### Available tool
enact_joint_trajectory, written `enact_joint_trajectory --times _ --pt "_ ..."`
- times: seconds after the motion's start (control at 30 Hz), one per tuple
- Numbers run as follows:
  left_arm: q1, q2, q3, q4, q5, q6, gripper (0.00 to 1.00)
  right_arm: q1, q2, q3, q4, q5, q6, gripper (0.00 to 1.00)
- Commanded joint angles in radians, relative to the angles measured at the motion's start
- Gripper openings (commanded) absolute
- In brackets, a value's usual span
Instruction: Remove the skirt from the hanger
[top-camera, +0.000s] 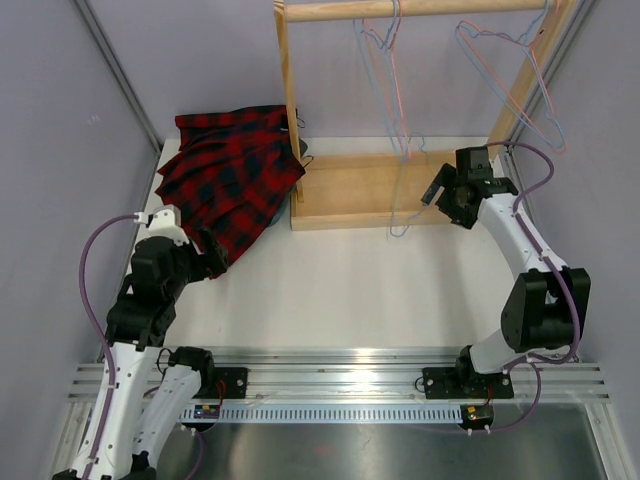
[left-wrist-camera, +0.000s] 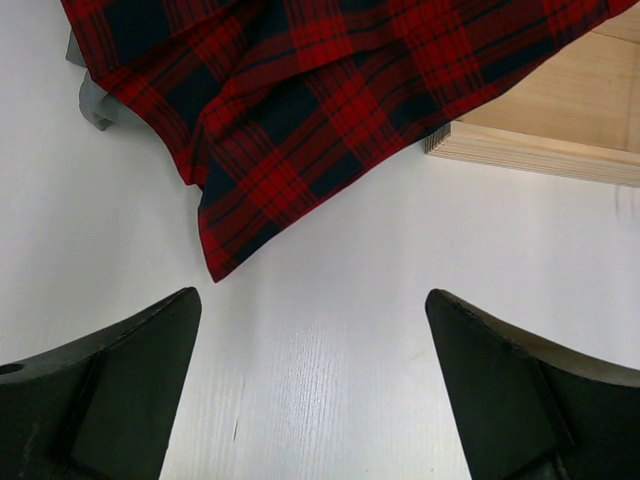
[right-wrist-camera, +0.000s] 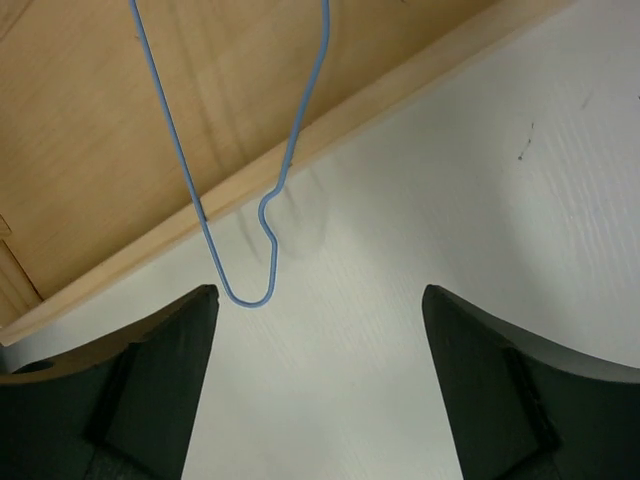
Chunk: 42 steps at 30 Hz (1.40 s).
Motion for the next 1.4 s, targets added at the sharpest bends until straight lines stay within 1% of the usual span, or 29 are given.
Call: enact_joint_trajectory --times 0.0,0.13,0.27,0.4,0.87,0.9,0.97,1.0,1.03,1.1,1.13,1.17,1.23,1.27,1.33,1.37 --pt "-0.012 -0.011 0.000 0.041 0.014 0.016 0.99 -0.012 0.030 0.061 0.148 -0.012 0.020 0.89" --pt "-0.018 -0.006 0.000 0.040 0.017 0.016 0.99 -0.023 0.113 0.113 0.183 -0.003 0.001 0.89" --pt "-0.026 -0.004 -0.002 0.041 0.022 0.016 0.99 -0.045 0.239 0.192 0.177 0.009 -0.026 0.89" --pt "-0.029 0.000 -0.002 0.043 0.025 0.018 0.99 -0.075 0.328 0.257 0.184 0.000 -0.034 0.88" --pt "-0.030 0.022 -0.002 0.044 0.034 0.018 0.99 -0.075 0.520 0.314 0.258 -0.066 -0.022 0.76" --pt "-0.030 0.022 -0.002 0.044 0.032 0.018 0.99 -0.077 0.529 0.318 0.257 -0.070 -0.023 0.68" --pt "-0.030 0.020 -0.003 0.046 0.031 0.018 0.99 -0.075 0.544 0.320 0.264 -0.073 -0.026 0.60" --pt "-0.032 0.020 -0.002 0.044 0.029 0.018 0.99 -0.077 0.547 0.318 0.267 -0.076 -0.026 0.53" --pt "-0.031 0.022 -0.003 0.044 0.029 0.018 0.99 -0.077 0.549 0.317 0.270 -0.081 -0.025 0.36" --pt "-0.032 0.022 -0.002 0.044 0.028 0.018 0.99 -0.075 0.555 0.318 0.272 -0.083 -0.028 0.26" --pt "-0.032 0.022 -0.003 0.044 0.028 0.016 0.99 -0.077 0.555 0.321 0.270 -0.084 -0.036 0.16" --pt "-0.032 0.022 -0.002 0.044 0.026 0.016 0.99 -0.075 0.557 0.323 0.267 -0.084 -0.037 0.12" --pt "-0.032 0.022 -0.002 0.044 0.022 0.016 0.99 -0.077 0.554 0.334 0.257 -0.084 -0.045 0.02" --pt "-0.032 0.022 -0.002 0.041 0.019 0.015 0.99 -0.077 0.546 0.337 0.251 -0.084 -0.048 0.00" --pt "-0.032 0.022 -0.002 0.041 0.017 0.015 0.99 -0.077 0.531 0.340 0.244 -0.086 -0.049 0.00" --pt "-0.032 0.022 0.001 0.040 0.016 0.015 0.99 -0.075 0.506 0.340 0.241 -0.111 -0.046 0.00"
